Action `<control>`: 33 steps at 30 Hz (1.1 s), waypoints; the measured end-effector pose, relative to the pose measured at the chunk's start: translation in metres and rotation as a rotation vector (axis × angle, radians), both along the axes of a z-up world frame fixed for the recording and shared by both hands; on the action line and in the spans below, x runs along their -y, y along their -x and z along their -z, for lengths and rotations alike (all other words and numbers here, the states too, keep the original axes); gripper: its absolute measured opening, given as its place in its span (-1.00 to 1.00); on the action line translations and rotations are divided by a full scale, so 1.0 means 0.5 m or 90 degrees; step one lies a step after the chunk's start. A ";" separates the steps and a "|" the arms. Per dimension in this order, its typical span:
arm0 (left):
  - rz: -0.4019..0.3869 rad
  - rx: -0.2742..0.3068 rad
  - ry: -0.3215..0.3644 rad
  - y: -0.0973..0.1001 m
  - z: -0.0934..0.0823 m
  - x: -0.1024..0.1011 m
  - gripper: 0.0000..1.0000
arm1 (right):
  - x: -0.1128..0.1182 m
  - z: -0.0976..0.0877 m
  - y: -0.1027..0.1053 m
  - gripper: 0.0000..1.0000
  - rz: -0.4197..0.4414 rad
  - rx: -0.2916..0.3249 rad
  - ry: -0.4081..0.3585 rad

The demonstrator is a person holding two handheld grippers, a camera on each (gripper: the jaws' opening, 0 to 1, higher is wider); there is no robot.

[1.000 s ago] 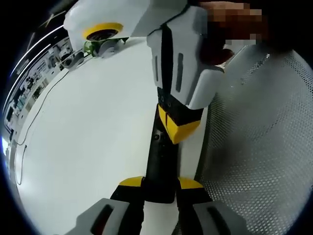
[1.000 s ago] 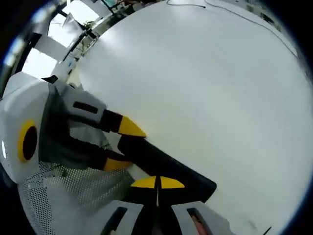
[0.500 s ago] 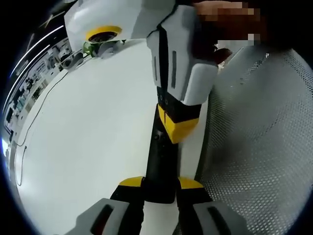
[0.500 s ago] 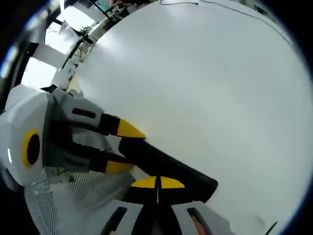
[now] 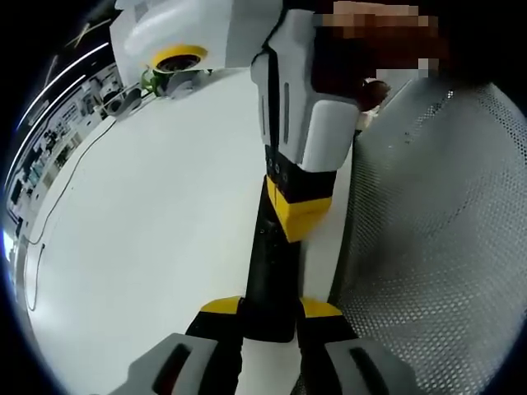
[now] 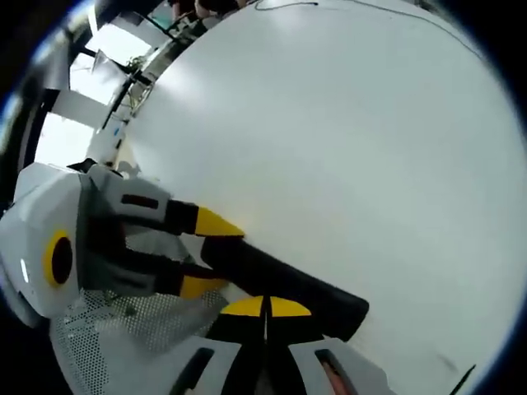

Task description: Press the specified remote control buttons in sequence, fully releasing each button before pressing the next.

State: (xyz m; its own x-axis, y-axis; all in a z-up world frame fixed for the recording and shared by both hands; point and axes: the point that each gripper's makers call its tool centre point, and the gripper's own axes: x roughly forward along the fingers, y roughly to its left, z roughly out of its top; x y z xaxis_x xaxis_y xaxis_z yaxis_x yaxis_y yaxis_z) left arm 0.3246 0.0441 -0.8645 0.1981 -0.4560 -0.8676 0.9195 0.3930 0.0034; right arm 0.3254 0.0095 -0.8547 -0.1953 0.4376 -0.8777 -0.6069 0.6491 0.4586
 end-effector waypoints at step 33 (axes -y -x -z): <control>-0.003 0.002 0.002 0.000 0.000 0.000 -0.50 | -0.033 -0.001 -0.013 -1.00 0.033 0.012 -0.056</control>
